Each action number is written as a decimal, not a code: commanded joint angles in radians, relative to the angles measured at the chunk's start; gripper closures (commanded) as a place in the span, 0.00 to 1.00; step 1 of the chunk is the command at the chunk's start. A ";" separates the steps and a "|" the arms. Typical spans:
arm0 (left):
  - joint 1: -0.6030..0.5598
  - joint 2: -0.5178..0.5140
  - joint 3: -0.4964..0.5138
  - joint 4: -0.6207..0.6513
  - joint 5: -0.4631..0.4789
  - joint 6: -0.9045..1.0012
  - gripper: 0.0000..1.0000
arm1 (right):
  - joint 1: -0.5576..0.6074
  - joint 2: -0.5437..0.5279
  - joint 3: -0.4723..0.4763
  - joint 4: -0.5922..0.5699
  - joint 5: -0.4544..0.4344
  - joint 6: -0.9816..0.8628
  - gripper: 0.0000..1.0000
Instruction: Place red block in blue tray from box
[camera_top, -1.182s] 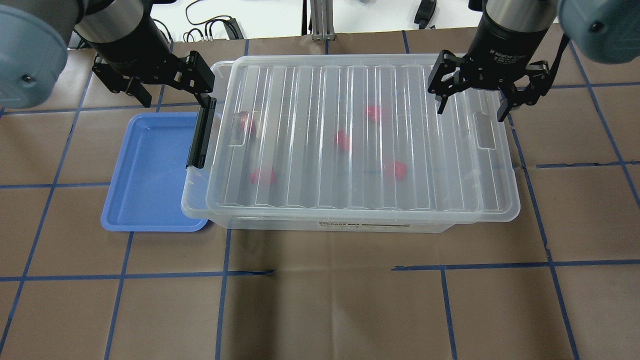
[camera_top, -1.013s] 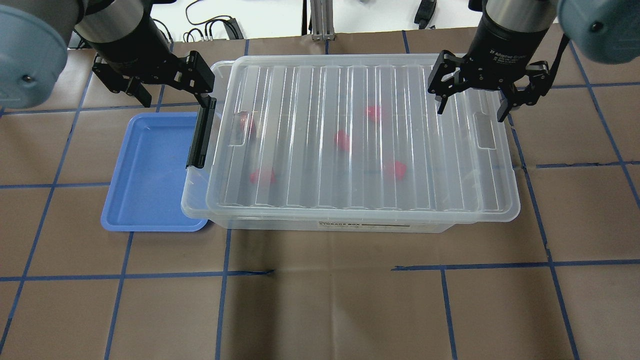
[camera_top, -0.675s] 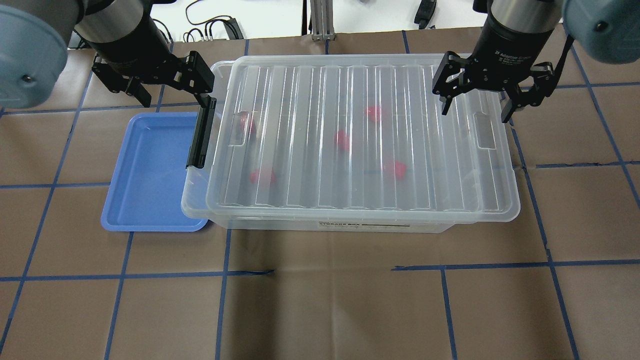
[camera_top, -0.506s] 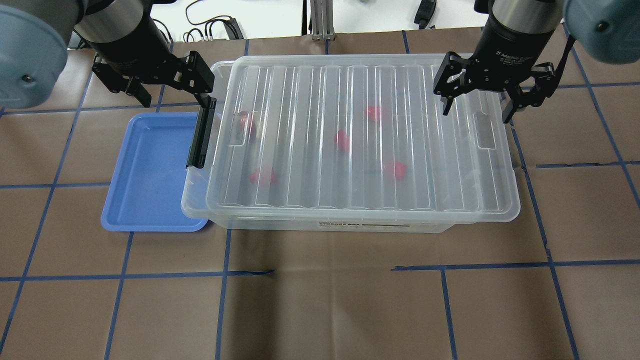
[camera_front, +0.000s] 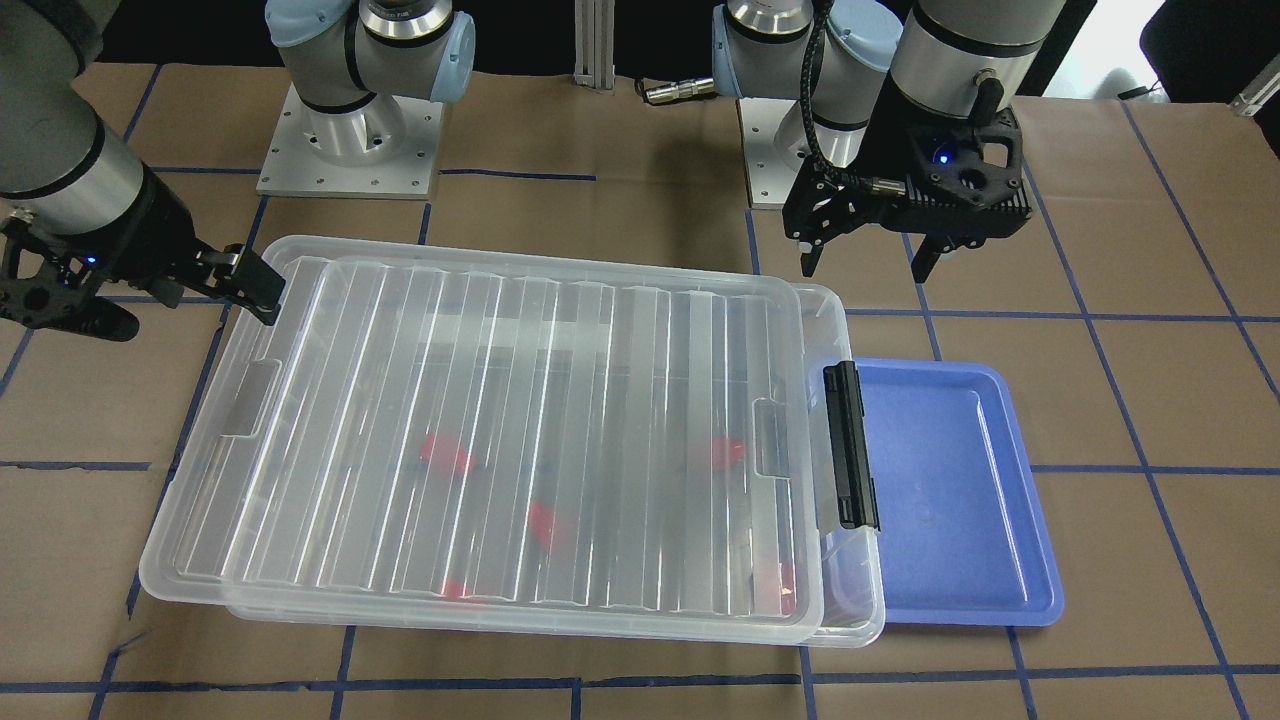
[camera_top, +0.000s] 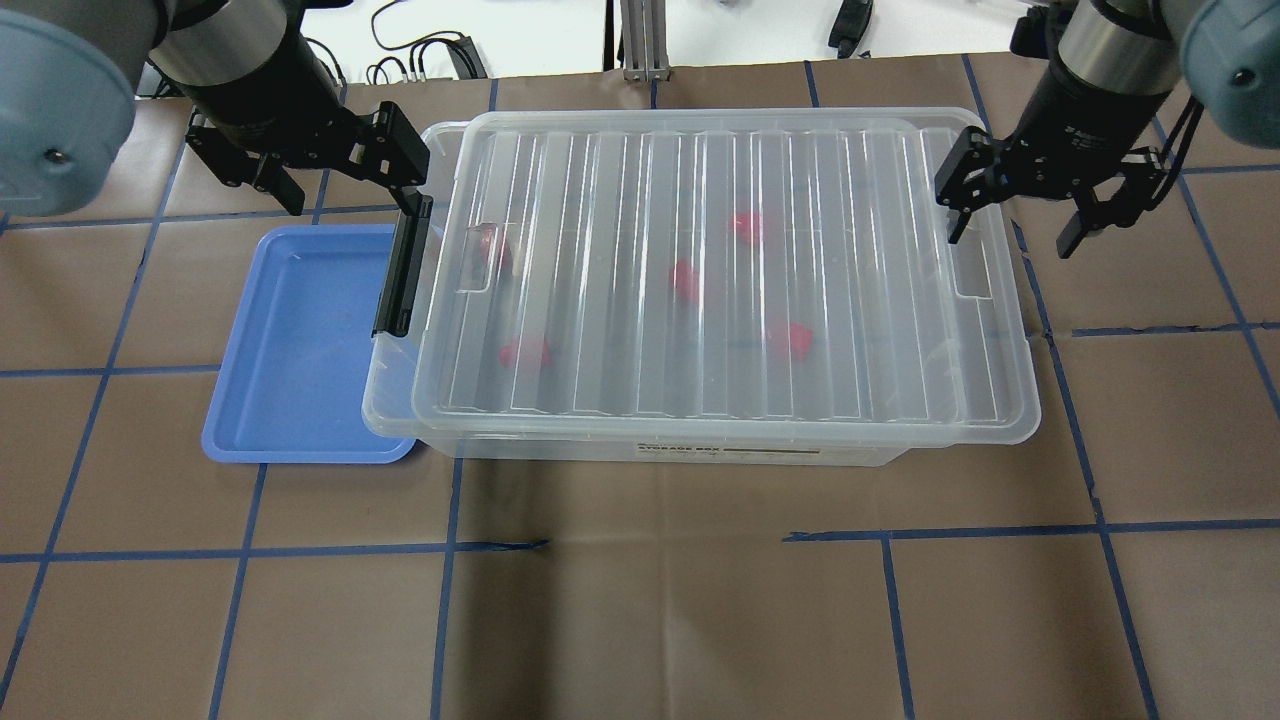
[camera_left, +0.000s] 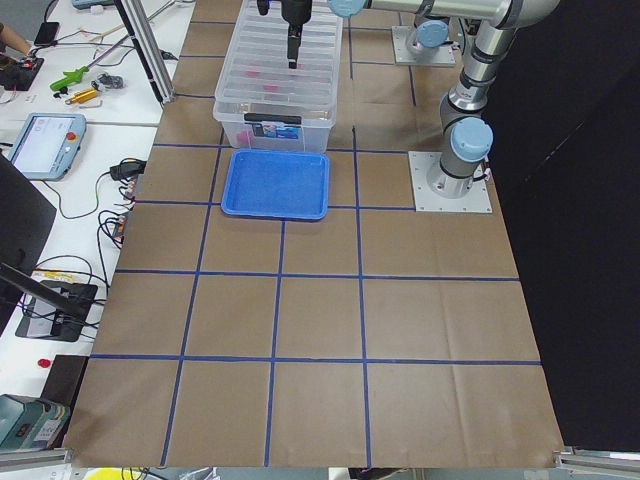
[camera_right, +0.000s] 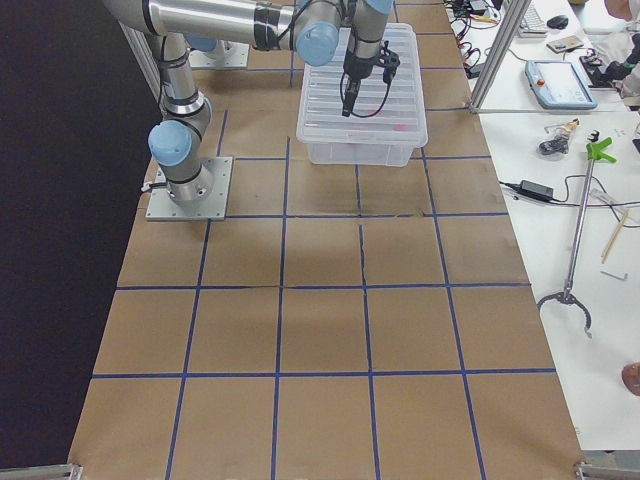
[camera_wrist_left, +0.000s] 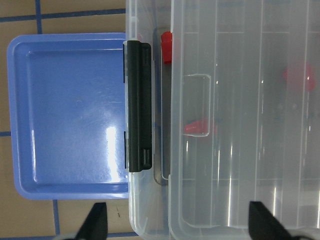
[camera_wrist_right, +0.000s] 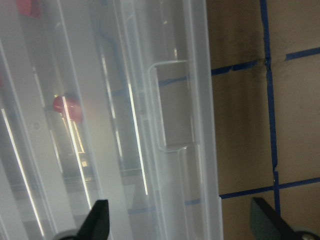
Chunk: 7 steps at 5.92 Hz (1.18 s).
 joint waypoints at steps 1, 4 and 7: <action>0.000 0.001 0.000 0.000 -0.001 0.000 0.02 | -0.048 0.006 0.102 -0.113 -0.009 -0.063 0.00; 0.002 -0.002 0.000 0.002 -0.001 0.000 0.02 | -0.061 0.015 0.217 -0.280 -0.092 -0.162 0.00; 0.002 -0.002 0.000 0.002 -0.003 0.000 0.02 | -0.265 0.015 0.225 -0.349 -0.126 -0.496 0.00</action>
